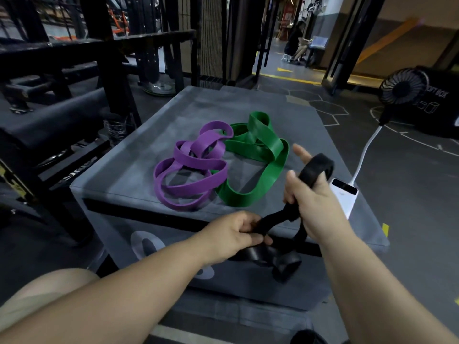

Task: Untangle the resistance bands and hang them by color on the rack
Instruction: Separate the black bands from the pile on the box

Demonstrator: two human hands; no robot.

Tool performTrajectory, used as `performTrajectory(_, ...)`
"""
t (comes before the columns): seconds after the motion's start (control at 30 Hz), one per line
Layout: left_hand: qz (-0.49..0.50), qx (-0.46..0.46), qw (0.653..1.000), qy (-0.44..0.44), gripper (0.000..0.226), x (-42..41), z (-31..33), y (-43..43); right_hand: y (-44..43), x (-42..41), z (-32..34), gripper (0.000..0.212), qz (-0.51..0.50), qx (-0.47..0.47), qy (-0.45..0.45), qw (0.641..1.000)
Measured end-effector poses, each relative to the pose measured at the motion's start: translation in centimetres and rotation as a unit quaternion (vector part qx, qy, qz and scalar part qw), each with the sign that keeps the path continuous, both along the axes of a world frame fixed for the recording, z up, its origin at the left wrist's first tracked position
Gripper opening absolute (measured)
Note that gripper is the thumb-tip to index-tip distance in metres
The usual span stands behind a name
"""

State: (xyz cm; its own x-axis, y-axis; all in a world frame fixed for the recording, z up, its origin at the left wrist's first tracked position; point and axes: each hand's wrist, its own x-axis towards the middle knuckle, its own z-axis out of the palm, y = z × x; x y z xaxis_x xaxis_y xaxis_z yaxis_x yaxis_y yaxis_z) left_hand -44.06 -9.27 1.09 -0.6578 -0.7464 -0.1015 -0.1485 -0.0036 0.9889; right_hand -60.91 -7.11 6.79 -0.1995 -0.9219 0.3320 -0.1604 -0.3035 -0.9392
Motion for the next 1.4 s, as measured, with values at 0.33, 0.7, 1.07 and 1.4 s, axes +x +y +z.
performTrajectory(0.33, 0.057, 0.088, 0.991, 0.089, 0.014, 0.6, 1.6, 0.0, 0.9, 2.9, -1.5, 0.032, 0.089, 0.043, 0.085, 0.991)
performTrajectory(0.7, 0.048, 0.030, 0.998, 0.032, 0.030, 1.1, 1.9, -0.4, 0.3, 2.1, -2.4, 0.029, 0.055, 0.095, 0.311, 0.944)
performTrajectory(1.07, 0.085, 0.025, 0.995, 0.045, 0.034, 1.1, 2.1, -1.0, 0.6, 1.0, -1.3, 0.028, 0.117, 0.176, 0.311, 0.927)
performTrajectory(1.4, 0.050, -0.043, 0.988, -0.142, 0.033, 1.7, 1.3, -1.7, 0.9, 0.9, -0.9, 0.029, 0.063, 0.180, 0.388, 0.902)
